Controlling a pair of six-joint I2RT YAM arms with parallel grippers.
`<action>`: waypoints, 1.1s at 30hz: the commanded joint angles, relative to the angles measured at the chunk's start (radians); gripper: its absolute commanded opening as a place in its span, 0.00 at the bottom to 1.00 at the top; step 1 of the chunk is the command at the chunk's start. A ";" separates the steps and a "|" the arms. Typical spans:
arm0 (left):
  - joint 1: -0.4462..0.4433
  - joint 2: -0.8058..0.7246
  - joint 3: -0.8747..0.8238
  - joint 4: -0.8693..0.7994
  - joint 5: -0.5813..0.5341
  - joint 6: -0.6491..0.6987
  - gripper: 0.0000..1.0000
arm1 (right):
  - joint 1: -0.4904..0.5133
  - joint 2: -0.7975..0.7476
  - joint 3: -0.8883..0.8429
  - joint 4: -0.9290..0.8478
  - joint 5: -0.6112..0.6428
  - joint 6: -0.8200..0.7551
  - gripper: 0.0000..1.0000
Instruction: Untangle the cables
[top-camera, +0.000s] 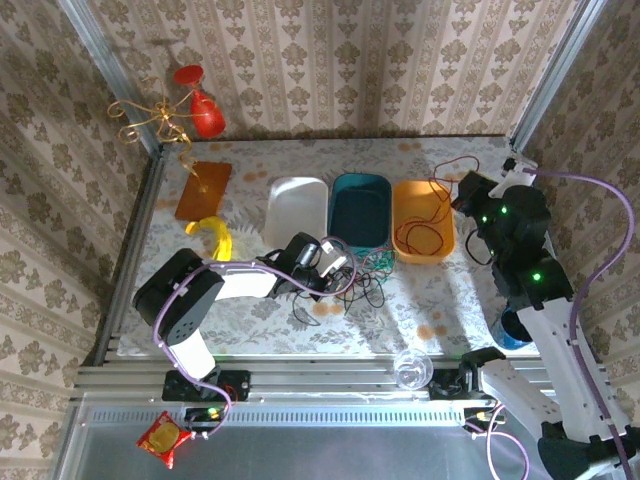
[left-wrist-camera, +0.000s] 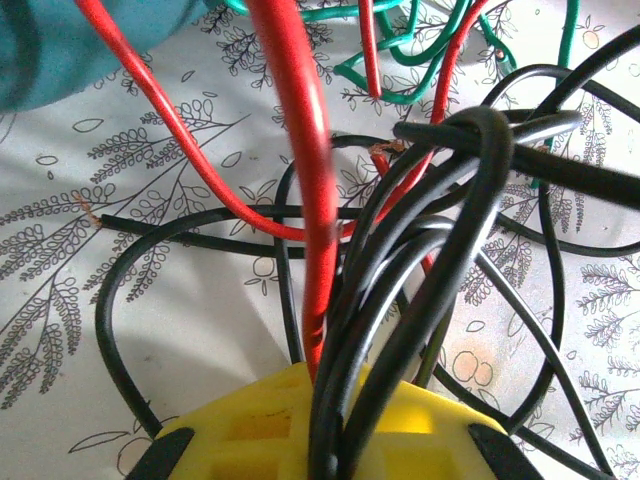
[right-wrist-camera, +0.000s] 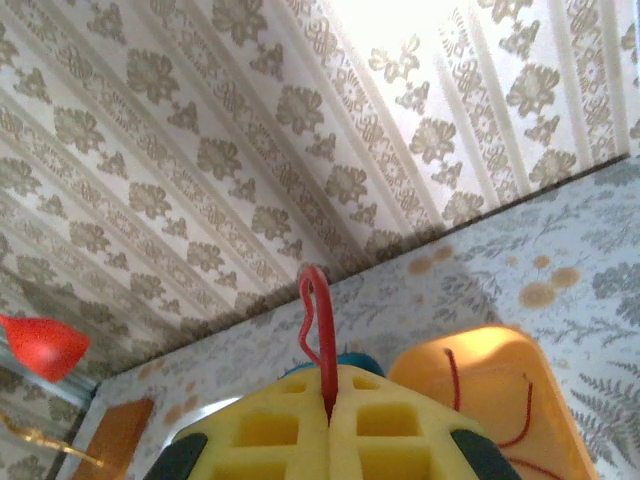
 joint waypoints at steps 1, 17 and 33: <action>-0.011 0.012 0.019 -0.054 -0.020 -0.006 0.00 | -0.034 0.050 0.022 0.059 0.005 -0.020 0.00; -0.033 0.007 0.022 -0.058 -0.063 -0.004 0.00 | -0.076 0.304 -0.067 0.135 -0.216 0.062 0.00; -0.037 0.005 0.019 -0.061 -0.075 0.001 0.00 | -0.058 0.383 -0.137 0.095 -0.404 0.036 0.00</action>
